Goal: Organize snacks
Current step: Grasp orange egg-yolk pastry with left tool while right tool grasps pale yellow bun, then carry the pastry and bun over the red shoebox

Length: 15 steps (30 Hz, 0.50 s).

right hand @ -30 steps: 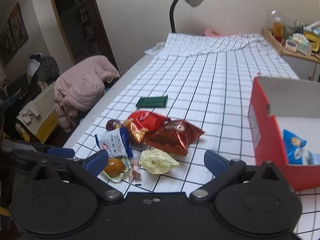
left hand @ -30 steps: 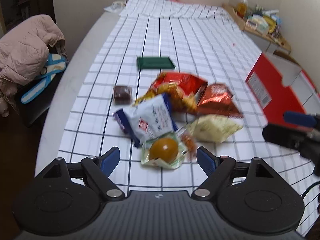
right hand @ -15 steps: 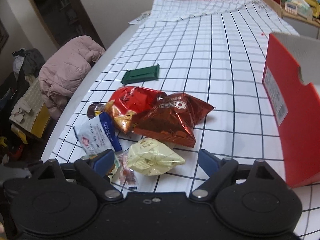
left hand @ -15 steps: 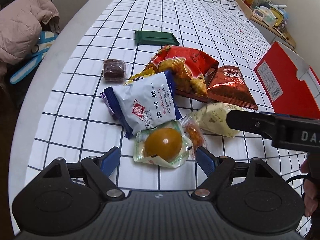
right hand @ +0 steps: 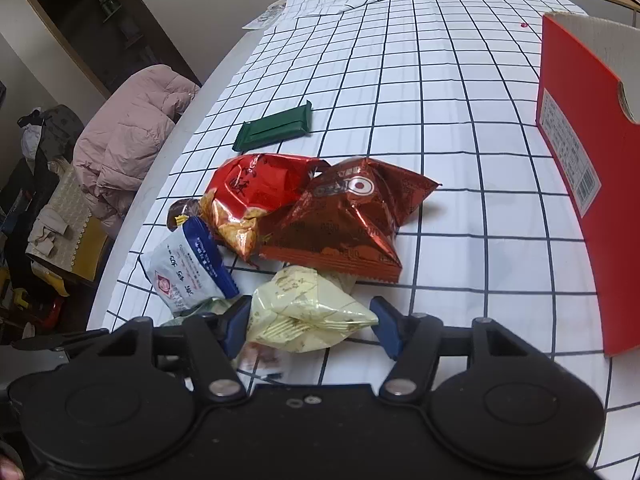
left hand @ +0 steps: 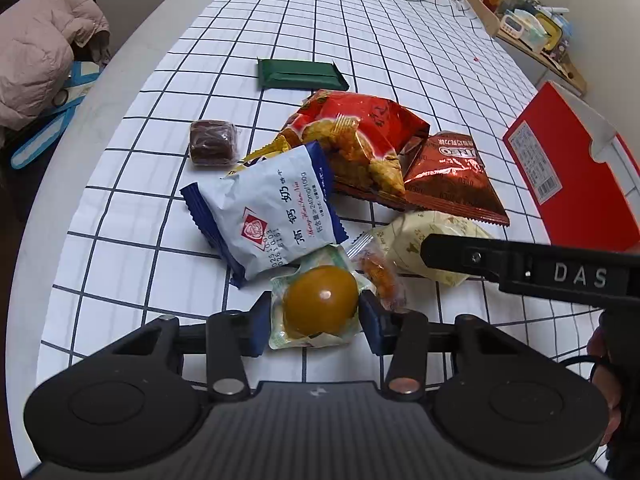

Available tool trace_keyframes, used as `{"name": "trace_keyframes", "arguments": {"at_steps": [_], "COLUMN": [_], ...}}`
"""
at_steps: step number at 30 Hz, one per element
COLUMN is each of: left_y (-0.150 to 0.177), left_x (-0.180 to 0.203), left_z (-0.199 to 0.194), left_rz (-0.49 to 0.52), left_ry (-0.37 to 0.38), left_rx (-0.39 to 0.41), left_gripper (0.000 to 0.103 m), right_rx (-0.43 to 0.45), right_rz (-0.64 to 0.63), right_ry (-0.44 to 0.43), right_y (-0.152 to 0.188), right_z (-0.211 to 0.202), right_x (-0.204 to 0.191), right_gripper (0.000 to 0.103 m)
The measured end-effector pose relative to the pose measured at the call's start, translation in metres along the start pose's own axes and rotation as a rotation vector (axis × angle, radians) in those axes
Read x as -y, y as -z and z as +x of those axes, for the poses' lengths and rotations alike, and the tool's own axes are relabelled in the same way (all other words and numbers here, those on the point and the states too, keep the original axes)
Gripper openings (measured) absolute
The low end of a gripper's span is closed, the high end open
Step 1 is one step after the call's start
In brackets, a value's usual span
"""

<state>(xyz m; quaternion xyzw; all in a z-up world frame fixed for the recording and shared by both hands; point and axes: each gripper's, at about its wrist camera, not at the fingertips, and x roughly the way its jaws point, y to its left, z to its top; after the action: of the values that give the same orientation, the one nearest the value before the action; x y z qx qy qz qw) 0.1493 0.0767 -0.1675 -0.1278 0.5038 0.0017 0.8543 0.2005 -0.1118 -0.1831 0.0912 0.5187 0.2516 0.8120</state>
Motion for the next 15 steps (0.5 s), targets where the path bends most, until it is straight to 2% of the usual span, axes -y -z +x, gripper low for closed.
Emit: {"name": "trace_keyframes", "arguments": {"at_steps": [3, 5, 11, 15], "left_y": [0.001, 0.002, 0.005, 0.01], "left_x": [0.001, 0.001, -0.001, -0.001], "left_z": [0.0, -0.001, -0.003, -0.007], "left_rz": [0.007, 0.005, -0.023, -0.038], "left_ry": [-0.001, 0.002, 0.013, 0.018], "left_rx": [0.005, 0.004, -0.011, -0.019], "left_gripper": [0.042, 0.042, 0.041, 0.041], "right_rx": [0.002, 0.002, -0.003, 0.008], "right_rz": [-0.01, 0.0, 0.012, 0.029], "right_ry": [0.003, -0.003, -0.009, -0.028], "right_y": [0.002, 0.003, 0.012, 0.019], "right_z": [-0.002, -0.005, -0.017, -0.03], "right_x": [-0.002, -0.001, 0.001, 0.003], "right_gripper": [0.056, 0.047, 0.041, 0.041]}}
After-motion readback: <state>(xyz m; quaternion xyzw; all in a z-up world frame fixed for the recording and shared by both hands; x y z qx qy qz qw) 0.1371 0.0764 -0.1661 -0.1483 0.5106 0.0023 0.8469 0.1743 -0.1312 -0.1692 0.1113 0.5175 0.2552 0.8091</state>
